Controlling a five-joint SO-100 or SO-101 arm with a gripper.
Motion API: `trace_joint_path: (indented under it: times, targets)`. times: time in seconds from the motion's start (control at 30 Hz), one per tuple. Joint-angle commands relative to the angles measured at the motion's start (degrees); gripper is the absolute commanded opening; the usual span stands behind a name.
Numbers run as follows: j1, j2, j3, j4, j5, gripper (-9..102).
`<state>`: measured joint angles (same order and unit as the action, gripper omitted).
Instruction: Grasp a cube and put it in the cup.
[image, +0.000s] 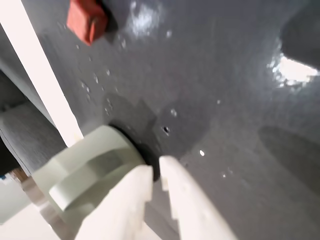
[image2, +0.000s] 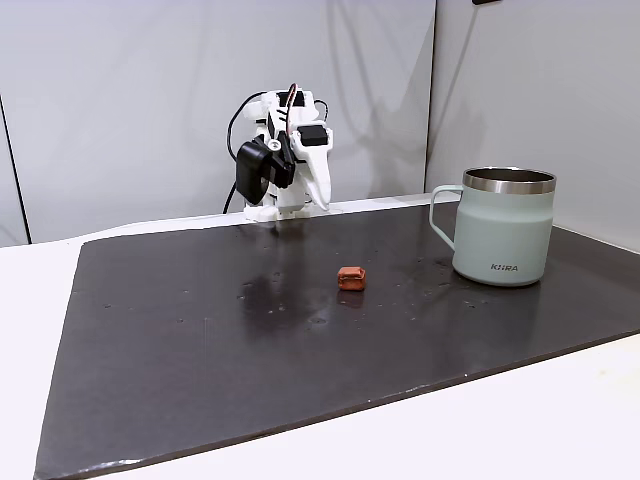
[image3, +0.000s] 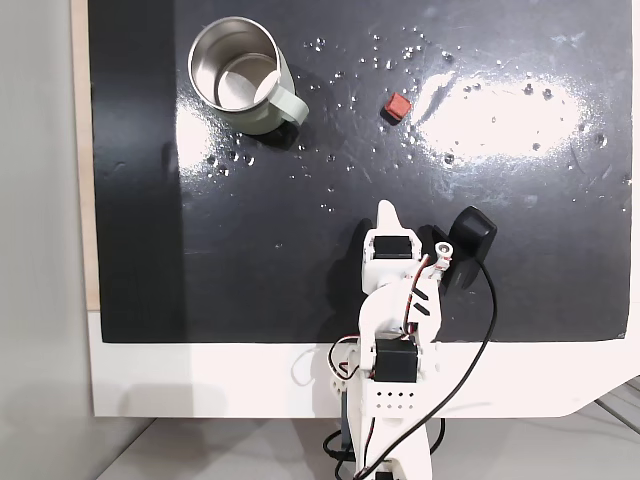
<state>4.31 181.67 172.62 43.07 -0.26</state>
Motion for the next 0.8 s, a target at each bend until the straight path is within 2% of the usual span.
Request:
trace_joint_path:
  times: [0.0, 0.27, 0.77]
  targets:
    - [0.2, 0.4, -3.8, 0.4, -1.0, 0]
    - [-1.2, -5.2, -11.9, 1.0, -1.7, 0]
    - [-3.2, -39.2, -44.7, 1.1, 5.9, 0]
